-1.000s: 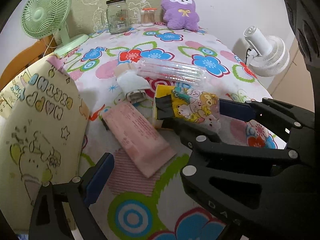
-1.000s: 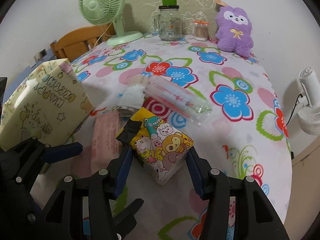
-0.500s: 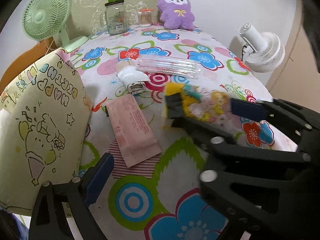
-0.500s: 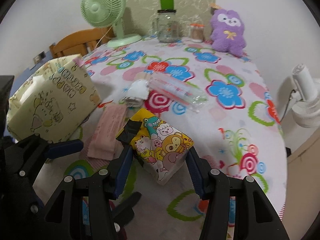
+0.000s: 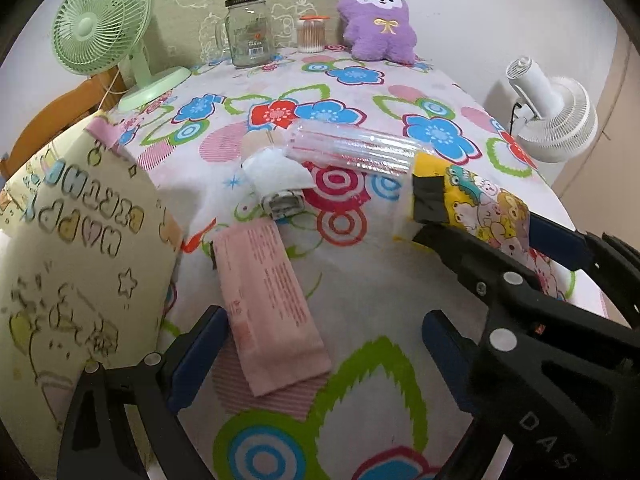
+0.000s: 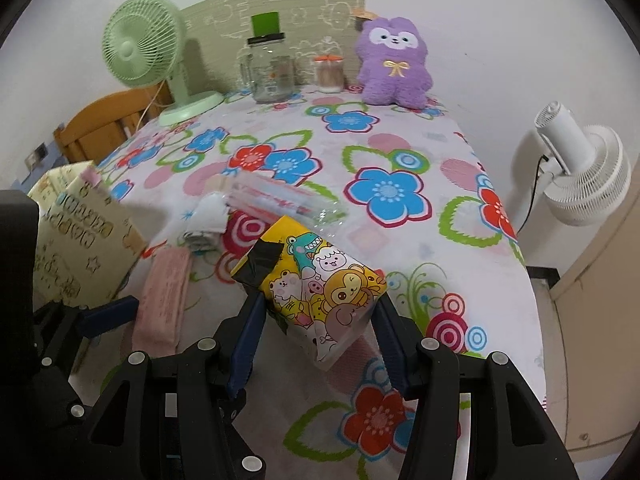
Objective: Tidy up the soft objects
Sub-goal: 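Lift the yellow bag with the right gripper while the left gripper grasps the pink packet, then carry the yellow bag and pink packet over the fabric box with both grippers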
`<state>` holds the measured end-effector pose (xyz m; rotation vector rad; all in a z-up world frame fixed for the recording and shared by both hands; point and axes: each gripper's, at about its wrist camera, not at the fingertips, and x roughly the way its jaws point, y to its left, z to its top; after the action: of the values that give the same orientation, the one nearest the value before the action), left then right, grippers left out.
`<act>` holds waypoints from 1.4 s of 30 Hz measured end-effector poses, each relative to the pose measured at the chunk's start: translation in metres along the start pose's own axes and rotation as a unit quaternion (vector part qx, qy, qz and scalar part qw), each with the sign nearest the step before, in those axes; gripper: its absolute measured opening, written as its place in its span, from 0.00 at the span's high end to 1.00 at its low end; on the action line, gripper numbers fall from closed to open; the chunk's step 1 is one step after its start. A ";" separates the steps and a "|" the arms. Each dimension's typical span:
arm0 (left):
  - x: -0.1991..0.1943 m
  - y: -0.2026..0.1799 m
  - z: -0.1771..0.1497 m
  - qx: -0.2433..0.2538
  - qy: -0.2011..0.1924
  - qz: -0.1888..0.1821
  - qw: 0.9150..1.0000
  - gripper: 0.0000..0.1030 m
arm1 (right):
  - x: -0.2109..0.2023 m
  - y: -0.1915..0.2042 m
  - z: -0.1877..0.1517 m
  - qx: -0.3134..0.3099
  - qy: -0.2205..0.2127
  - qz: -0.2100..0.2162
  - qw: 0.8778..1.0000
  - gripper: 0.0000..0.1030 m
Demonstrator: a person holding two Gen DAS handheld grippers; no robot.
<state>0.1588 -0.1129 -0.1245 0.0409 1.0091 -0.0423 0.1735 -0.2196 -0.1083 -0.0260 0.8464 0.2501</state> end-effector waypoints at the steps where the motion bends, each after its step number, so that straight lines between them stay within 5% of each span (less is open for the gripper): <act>1: 0.001 0.001 0.002 -0.004 -0.001 0.002 1.000 0.04 | 0.001 -0.001 0.001 0.003 -0.001 -0.001 1.000 0.45; 7: 0.006 0.004 0.009 -0.023 -0.007 0.001 1.000 0.09 | 0.008 -0.007 0.008 0.028 -0.003 -0.003 1.000 0.45; 19: -0.001 0.000 0.008 -0.010 -0.025 -0.012 1.000 0.59 | 0.007 -0.004 0.008 0.038 0.001 0.003 0.999 0.45; 42: -0.041 -0.004 -0.022 0.021 -0.046 -0.002 0.999 0.61 | -0.038 0.011 -0.021 0.050 -0.018 -0.004 0.999 0.45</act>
<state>0.1178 -0.1148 -0.1015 0.0747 0.9156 -0.0685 0.1313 -0.2192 -0.0936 0.0690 0.8220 0.1998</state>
